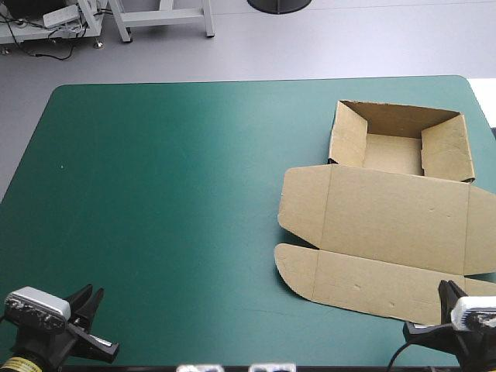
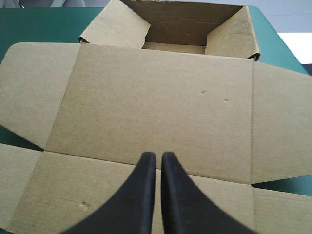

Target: Fold the box

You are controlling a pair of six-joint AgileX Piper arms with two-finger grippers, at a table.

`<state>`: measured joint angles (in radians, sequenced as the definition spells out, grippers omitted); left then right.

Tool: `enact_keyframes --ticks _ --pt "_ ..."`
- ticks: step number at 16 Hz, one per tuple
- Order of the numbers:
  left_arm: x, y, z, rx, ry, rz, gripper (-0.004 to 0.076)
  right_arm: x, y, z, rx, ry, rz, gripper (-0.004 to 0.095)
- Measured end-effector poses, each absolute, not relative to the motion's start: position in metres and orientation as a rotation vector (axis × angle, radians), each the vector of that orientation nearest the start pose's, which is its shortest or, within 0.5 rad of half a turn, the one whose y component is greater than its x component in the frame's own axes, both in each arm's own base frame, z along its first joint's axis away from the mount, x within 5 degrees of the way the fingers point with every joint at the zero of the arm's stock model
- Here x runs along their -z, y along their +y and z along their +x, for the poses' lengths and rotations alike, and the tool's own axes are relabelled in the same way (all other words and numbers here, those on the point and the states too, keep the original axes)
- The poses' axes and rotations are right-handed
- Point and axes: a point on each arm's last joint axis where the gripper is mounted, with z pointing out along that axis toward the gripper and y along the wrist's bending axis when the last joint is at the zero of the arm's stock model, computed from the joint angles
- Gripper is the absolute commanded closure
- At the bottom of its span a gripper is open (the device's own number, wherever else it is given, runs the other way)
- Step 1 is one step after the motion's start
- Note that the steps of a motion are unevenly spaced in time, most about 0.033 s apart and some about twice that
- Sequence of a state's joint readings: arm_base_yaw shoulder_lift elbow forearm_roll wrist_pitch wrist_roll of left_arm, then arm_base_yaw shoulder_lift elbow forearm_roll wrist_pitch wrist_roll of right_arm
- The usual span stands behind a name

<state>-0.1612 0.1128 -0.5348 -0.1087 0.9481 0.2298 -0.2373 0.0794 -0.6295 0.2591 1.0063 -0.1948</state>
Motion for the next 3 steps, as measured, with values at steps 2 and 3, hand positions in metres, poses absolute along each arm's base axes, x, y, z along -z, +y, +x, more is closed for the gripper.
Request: enact_keyframes --ticks 2,3 --pt "-0.287 -0.011 0.017 0.092 1.984 0.381 0.0607 -0.308 0.021 0.004 -0.039 1.932 0.016 0.0888" --pt "-0.281 -0.012 0.021 0.102 1.984 0.376 0.061 -0.3 0.023 0.008 -0.059 1.943 -0.007 0.0889"
